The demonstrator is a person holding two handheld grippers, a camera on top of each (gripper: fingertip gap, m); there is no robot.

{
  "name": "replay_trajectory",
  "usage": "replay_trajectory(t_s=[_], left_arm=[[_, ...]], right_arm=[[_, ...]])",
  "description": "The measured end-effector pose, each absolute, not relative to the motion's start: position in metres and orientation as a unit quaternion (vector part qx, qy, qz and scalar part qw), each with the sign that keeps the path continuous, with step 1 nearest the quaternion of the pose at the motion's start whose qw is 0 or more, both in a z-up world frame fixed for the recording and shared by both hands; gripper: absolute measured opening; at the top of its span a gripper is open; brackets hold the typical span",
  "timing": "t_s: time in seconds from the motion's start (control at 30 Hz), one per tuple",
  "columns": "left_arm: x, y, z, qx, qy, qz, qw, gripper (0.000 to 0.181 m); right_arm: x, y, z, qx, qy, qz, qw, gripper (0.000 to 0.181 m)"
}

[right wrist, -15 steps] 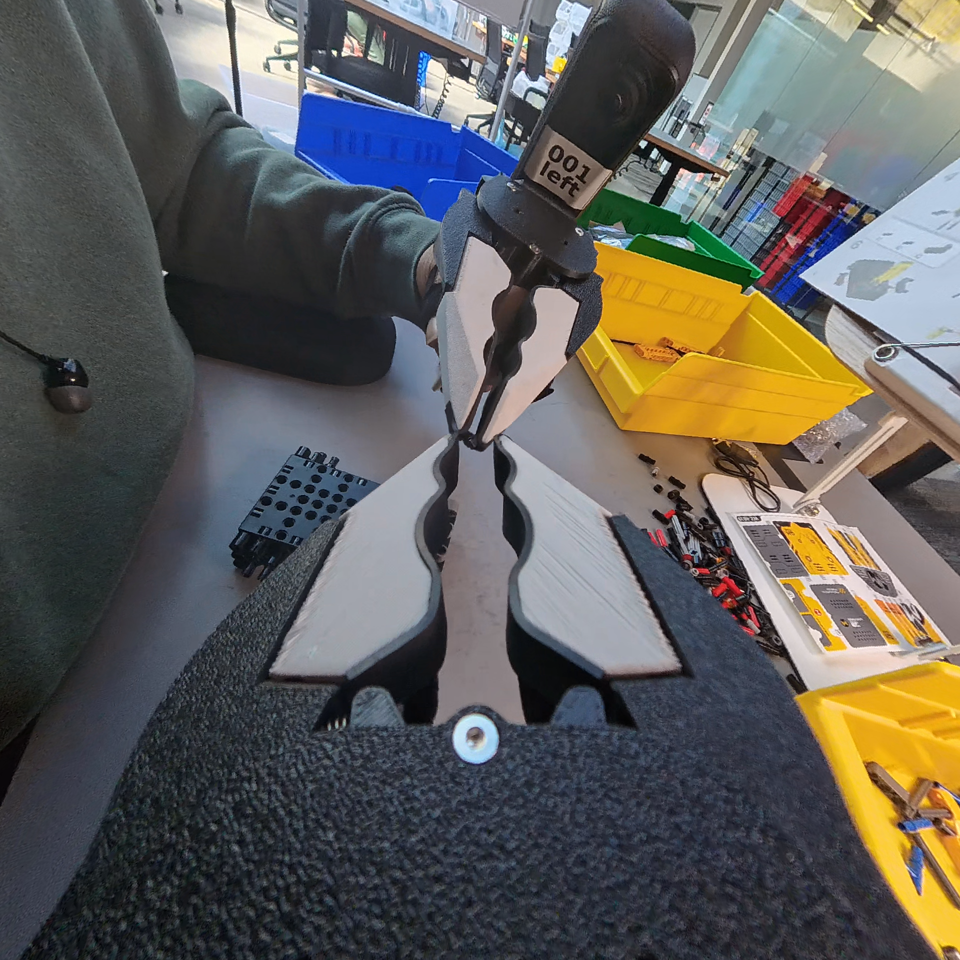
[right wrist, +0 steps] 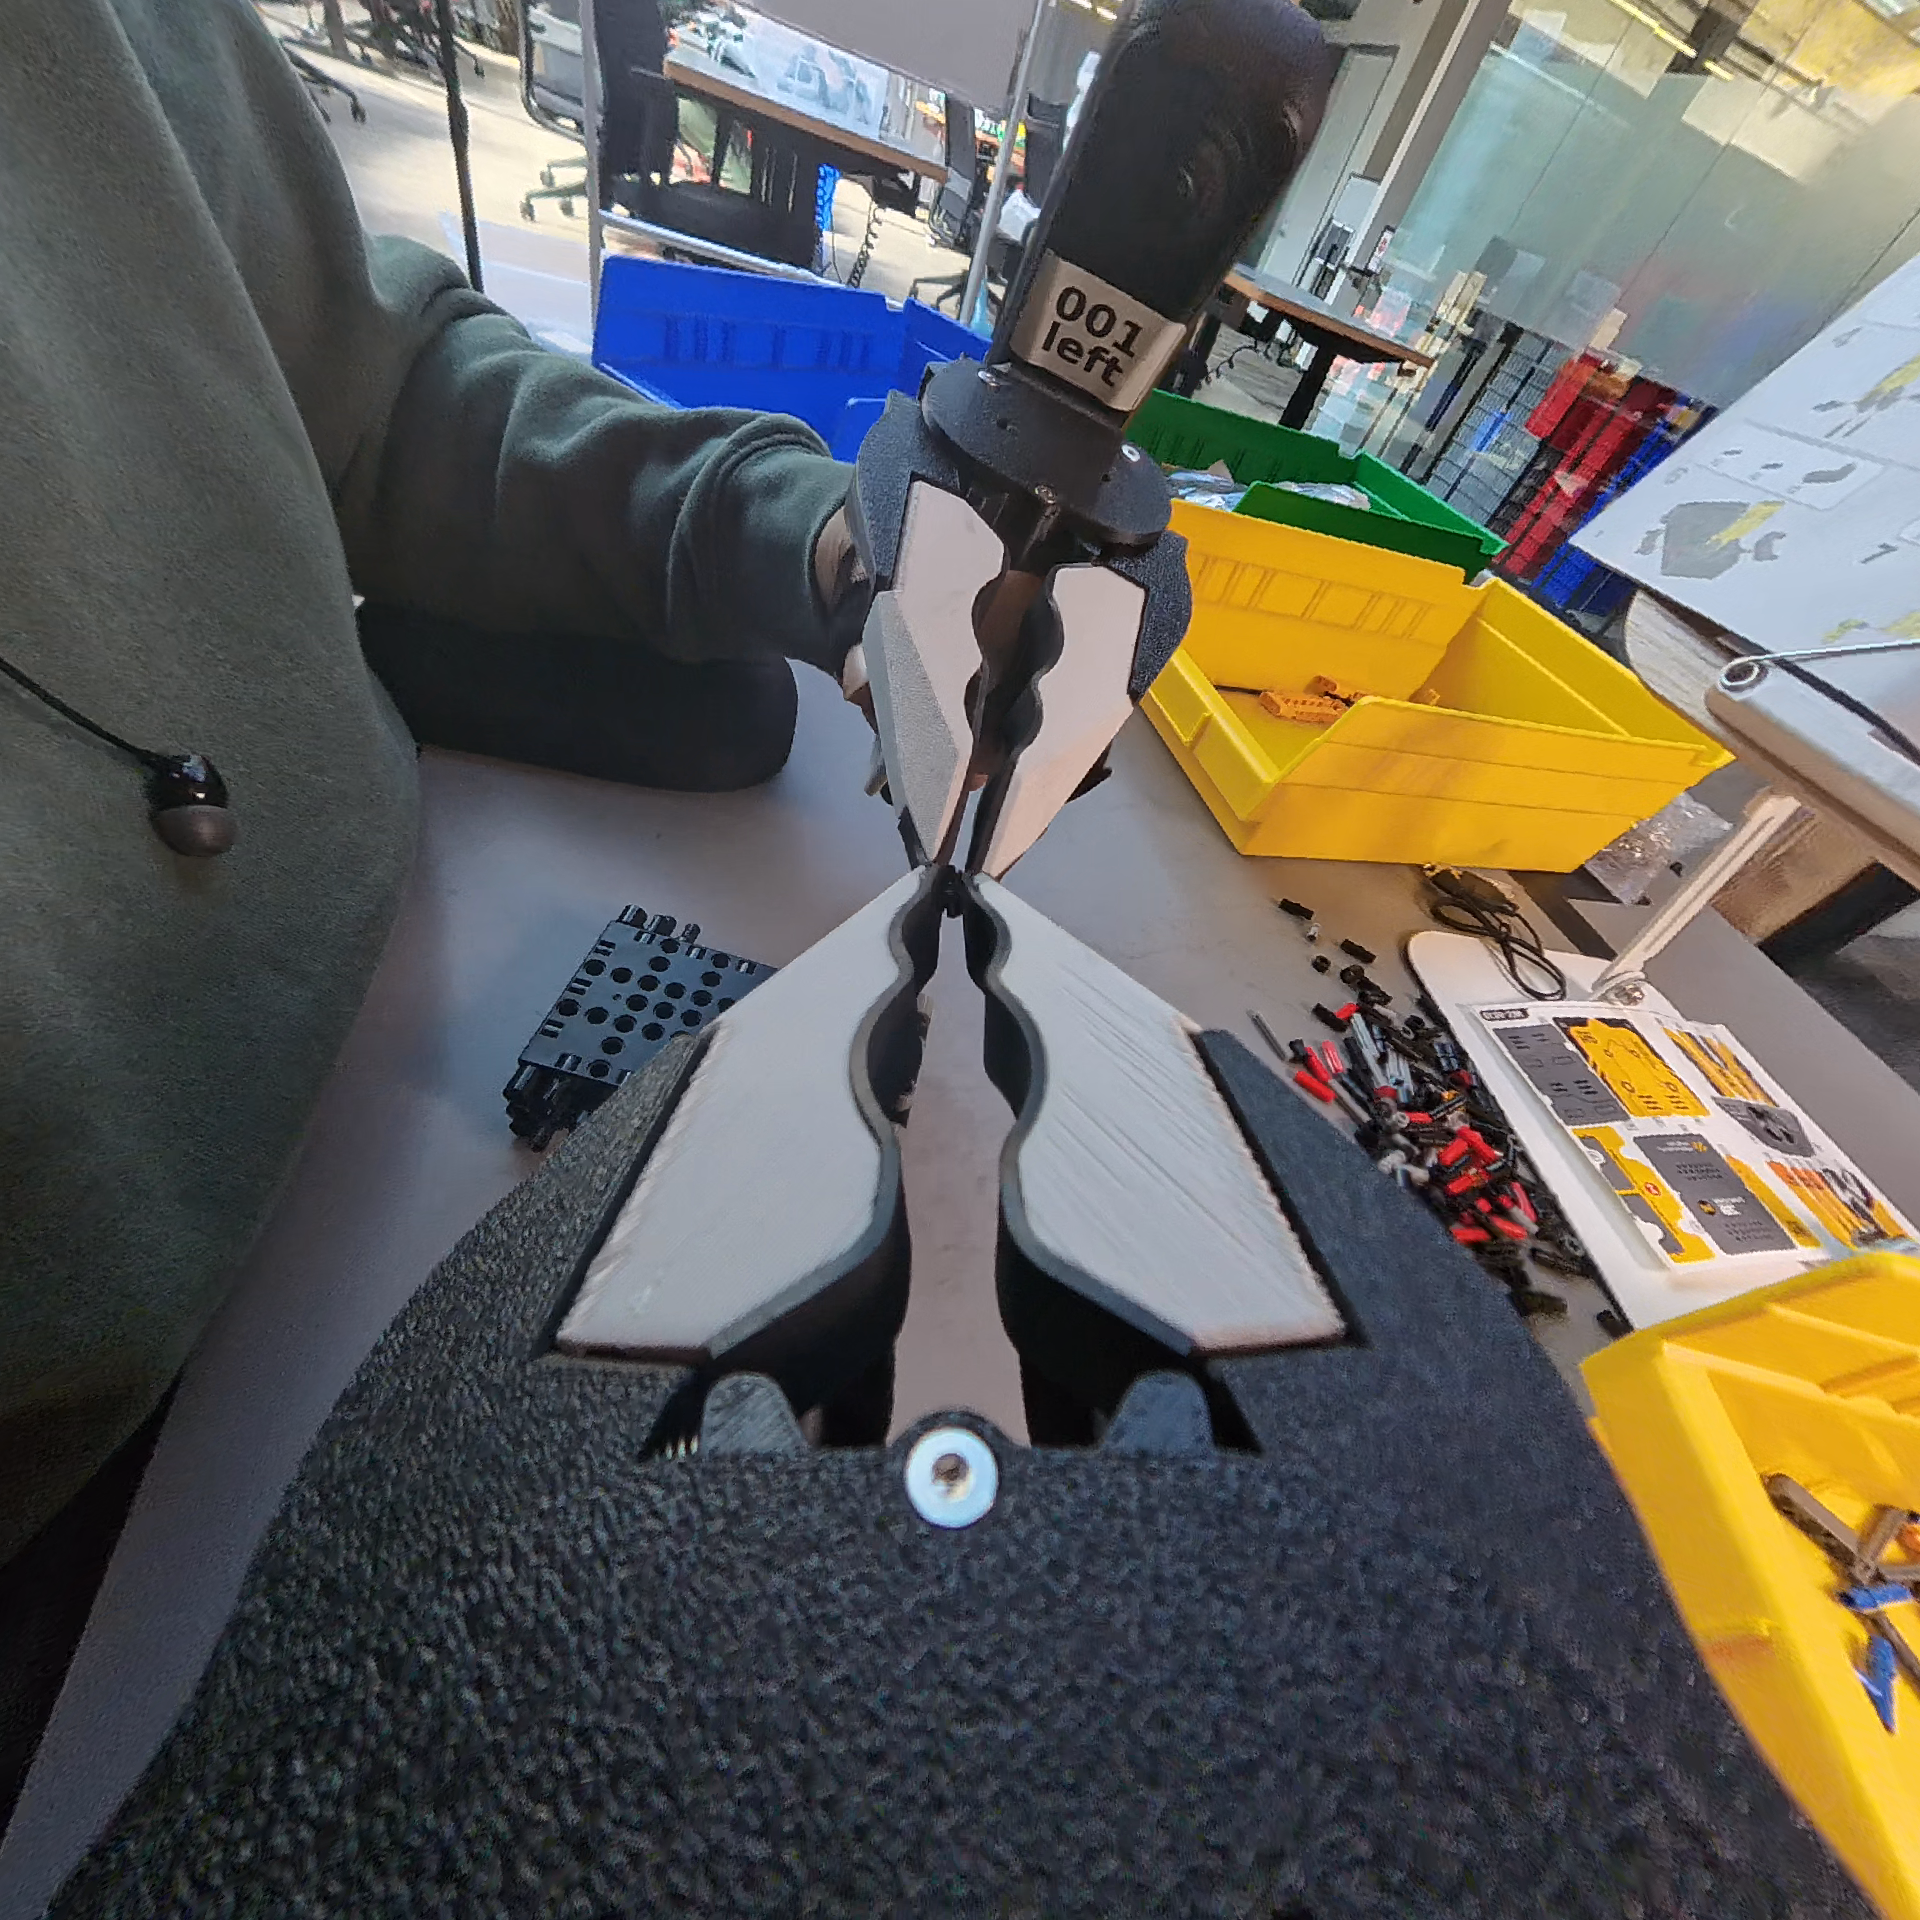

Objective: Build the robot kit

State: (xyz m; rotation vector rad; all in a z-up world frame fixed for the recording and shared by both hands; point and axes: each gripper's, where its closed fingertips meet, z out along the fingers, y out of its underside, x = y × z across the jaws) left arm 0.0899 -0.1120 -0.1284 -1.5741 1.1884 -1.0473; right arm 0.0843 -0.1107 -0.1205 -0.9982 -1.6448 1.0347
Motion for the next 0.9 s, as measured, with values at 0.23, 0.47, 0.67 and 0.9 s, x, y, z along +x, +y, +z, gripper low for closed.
replay_trajectory(t_s=[0.23, 0.47, 0.67, 0.9], left_arm=[[0.095, -0.12, -0.184, -0.683, 0.567, -0.281, 0.365, 0.056], [0.098, -0.115, -0.226, -0.719, 0.586, -0.231, 0.295, 0.033], [0.09, -0.11, -0.223, -0.72, 0.566, -0.236, 0.324, 0.032], [0.088, -0.104, -0.183, -0.685, 0.499, -0.313, 0.428, 0.031]], right_arm=[[0.118, -0.108, -0.142, -0.433, -0.667, 0.415, 0.442, 0.003], [0.124, -0.111, -0.147, -0.432, -0.66, 0.42, 0.448, 0.003], [0.115, -0.11, -0.146, -0.43, -0.652, 0.425, 0.458, 0.004], [0.097, -0.109, -0.139, -0.423, -0.635, 0.455, 0.459, 0.003]])
